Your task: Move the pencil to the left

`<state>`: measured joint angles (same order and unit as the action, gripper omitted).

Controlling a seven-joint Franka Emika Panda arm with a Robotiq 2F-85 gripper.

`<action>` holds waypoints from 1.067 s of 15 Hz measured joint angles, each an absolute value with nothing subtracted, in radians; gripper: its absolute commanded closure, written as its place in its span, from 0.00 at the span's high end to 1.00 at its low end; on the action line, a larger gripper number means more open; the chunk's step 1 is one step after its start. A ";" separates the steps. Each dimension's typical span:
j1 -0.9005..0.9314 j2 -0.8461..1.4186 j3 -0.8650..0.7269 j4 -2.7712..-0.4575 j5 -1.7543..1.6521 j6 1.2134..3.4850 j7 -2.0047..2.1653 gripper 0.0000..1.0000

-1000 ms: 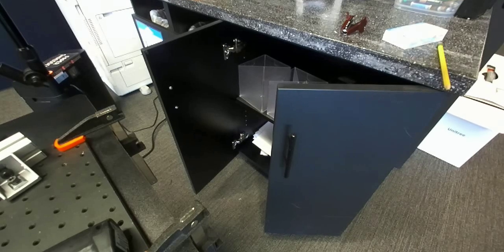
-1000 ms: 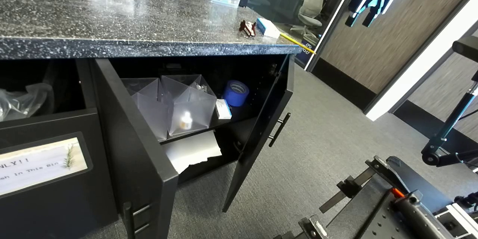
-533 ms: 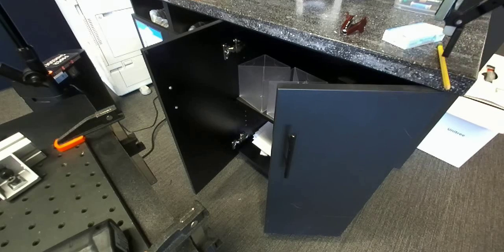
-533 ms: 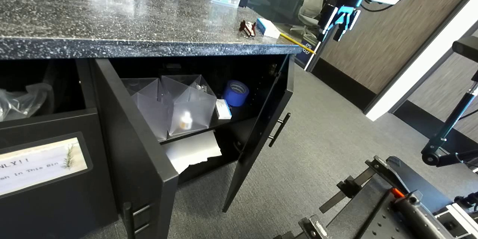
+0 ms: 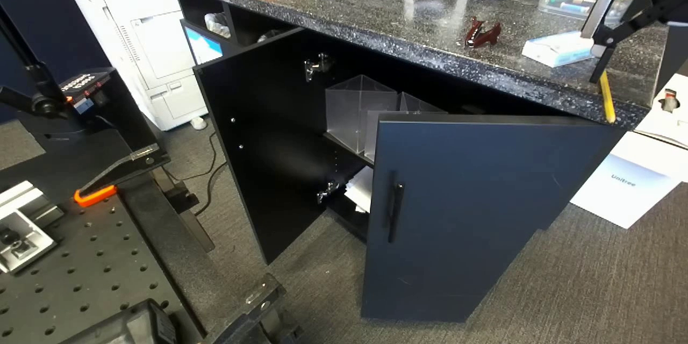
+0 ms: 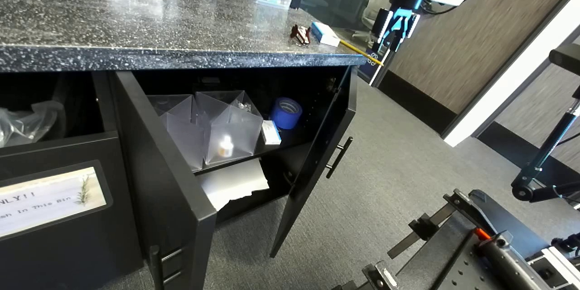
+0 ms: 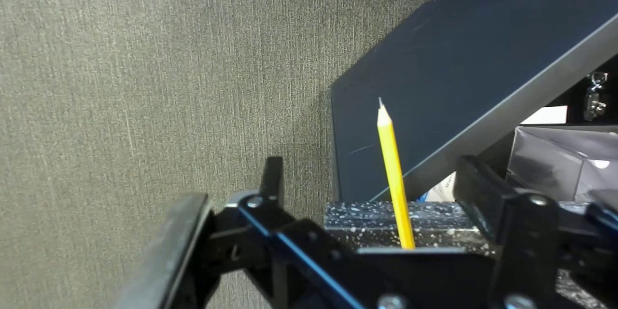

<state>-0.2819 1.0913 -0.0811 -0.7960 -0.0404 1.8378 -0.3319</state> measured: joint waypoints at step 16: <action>-0.228 1.225 -0.080 -0.530 -0.054 1.682 -0.328 0.02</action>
